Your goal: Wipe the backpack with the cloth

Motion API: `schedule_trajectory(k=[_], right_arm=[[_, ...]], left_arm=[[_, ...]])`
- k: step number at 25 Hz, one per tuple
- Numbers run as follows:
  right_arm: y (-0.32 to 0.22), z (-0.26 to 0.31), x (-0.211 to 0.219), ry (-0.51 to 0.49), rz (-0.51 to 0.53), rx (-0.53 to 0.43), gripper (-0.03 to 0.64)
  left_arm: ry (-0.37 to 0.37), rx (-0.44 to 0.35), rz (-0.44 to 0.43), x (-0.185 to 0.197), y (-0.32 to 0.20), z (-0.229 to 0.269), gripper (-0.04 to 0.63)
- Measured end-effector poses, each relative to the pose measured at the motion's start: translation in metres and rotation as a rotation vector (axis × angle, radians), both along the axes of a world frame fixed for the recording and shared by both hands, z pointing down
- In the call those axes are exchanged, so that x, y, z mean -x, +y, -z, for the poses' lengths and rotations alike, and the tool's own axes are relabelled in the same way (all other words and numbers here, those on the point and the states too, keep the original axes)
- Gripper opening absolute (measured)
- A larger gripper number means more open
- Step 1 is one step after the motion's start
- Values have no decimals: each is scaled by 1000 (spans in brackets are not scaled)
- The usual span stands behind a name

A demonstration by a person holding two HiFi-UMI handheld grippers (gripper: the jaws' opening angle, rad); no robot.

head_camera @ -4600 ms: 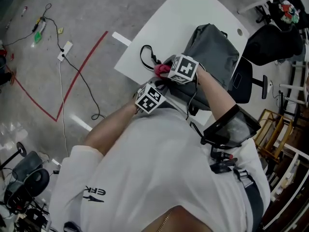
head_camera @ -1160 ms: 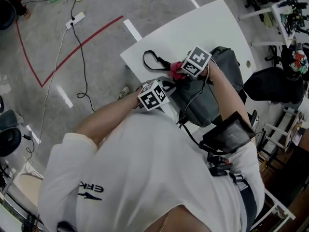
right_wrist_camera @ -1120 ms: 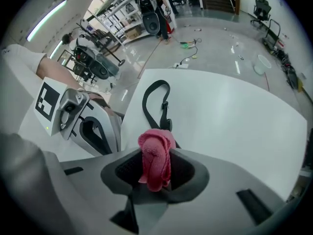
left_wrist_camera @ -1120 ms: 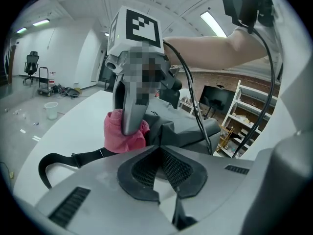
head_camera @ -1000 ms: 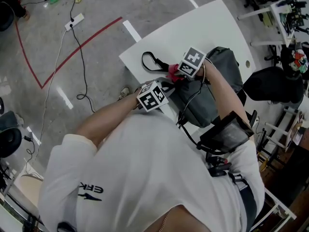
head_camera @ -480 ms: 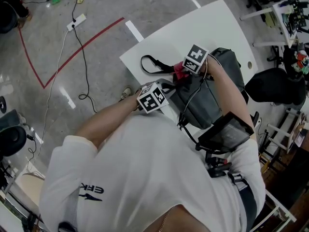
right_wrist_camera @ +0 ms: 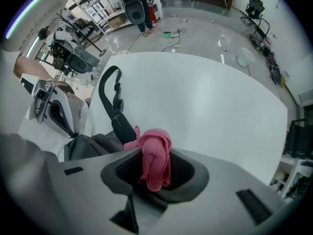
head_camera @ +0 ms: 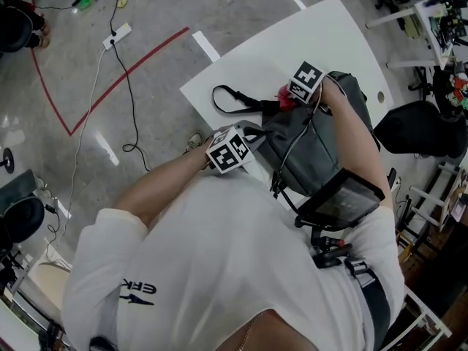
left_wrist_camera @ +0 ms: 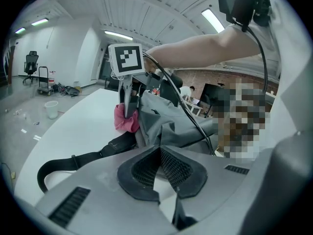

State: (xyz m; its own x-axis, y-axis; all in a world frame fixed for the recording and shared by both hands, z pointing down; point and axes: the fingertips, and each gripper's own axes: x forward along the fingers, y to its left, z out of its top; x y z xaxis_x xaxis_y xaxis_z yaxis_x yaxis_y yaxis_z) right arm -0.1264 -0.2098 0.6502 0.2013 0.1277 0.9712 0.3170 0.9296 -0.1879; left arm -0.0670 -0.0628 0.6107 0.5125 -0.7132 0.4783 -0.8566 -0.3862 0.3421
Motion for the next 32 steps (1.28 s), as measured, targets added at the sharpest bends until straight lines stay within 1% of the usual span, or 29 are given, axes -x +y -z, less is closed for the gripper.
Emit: schedule_trajectory(k=[6, 10, 13, 15, 17, 18, 21, 22, 26, 28, 32], right_arm=[[-44, 1, -2, -8, 0, -92, 129], [-80, 5, -5, -16, 21, -193, 129], [-104, 9, -5, -36, 14, -253, 129], [-121, 15, -3, -54, 15, -314, 129], [-144, 26, -1, -72, 28, -411, 129], [-152, 30, -1, -83, 26, -446, 129], [-161, 25, -3, -126, -21, -443, 129], [-165, 24, -3, -145, -30, -457, 129], [-194, 34, -1, -227, -51, -597, 129], [-201, 38, -2, -254, -65, -642, 129], [-196, 41, 3, -317, -106, -639, 129]], left_arm=[[-6, 9, 1, -1, -3, 4, 3], [-7, 13, 5, -2, -6, 5, 3], [-8, 14, 8, -2, -8, 6, 3], [-8, 16, 8, -1, -8, 6, 3], [-8, 18, 8, 0, -7, 6, 3], [-9, 19, 8, 1, -7, 6, 3], [-8, 23, 7, 2, -6, 6, 3], [-10, 25, 6, 3, -7, 5, 3], [-16, 30, -5, 1, -9, 2, 3], [-18, 30, -7, 1, -8, 1, 3], [-19, 32, -11, 3, -5, 1, 3]])
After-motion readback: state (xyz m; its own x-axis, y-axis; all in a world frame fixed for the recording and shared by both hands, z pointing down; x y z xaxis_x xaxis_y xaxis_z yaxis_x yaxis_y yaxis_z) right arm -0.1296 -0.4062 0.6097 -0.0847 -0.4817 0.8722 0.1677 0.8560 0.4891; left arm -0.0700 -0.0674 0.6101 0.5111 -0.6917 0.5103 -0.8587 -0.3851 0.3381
